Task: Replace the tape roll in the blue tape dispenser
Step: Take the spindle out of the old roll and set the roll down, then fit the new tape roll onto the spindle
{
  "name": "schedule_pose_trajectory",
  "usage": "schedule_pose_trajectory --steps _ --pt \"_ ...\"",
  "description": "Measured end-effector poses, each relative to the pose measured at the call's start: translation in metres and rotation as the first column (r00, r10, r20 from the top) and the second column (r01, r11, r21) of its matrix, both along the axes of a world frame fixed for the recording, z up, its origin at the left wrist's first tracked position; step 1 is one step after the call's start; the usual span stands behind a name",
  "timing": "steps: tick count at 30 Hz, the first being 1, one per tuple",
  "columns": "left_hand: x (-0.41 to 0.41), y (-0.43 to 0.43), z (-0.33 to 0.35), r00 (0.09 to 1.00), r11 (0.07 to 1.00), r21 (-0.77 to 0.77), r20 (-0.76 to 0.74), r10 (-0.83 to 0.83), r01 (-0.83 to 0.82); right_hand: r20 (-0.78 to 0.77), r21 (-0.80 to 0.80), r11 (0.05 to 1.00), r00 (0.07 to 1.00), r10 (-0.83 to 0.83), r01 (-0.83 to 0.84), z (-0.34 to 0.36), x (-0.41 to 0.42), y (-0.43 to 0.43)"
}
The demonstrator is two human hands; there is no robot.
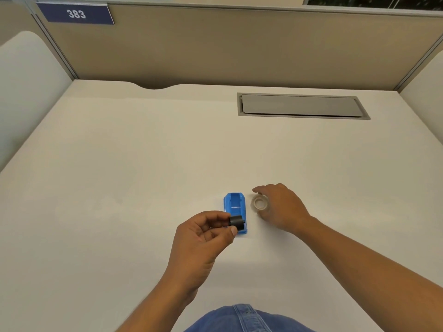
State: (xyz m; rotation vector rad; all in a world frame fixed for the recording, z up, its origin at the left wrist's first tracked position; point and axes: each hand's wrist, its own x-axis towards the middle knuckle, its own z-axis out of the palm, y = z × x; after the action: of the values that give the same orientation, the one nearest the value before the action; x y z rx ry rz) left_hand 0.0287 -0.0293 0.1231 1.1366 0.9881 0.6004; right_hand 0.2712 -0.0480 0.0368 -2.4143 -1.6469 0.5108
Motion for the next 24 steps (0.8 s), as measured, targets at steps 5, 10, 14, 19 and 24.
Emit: schedule_pose_trajectory --steps 5,10,14,19,24 --pt "-0.002 0.001 0.002 1.000 1.000 0.012 -0.009 0.006 -0.006 -0.084 0.098 0.994 0.996 -0.035 0.044 0.008 -0.003 -0.007" --pt "0.000 0.003 0.005 1.000 1.000 0.027 -0.009 0.011 -0.011 -0.249 0.210 0.968 0.965 -0.085 0.139 0.030 -0.011 -0.021" --pt "0.001 0.004 0.008 1.000 0.999 0.047 -0.008 0.005 -0.005 -0.451 0.295 0.920 0.886 -0.103 0.257 0.058 -0.026 -0.035" --pt "-0.001 0.005 0.011 1.000 0.998 0.062 -0.006 0.004 -0.003 -0.656 0.371 0.874 0.755 0.009 0.312 0.092 -0.053 -0.055" --pt "-0.002 0.004 0.014 1.000 0.996 0.087 -0.021 -0.016 0.018 -0.747 0.374 0.874 0.660 0.084 0.311 0.103 -0.070 -0.067"
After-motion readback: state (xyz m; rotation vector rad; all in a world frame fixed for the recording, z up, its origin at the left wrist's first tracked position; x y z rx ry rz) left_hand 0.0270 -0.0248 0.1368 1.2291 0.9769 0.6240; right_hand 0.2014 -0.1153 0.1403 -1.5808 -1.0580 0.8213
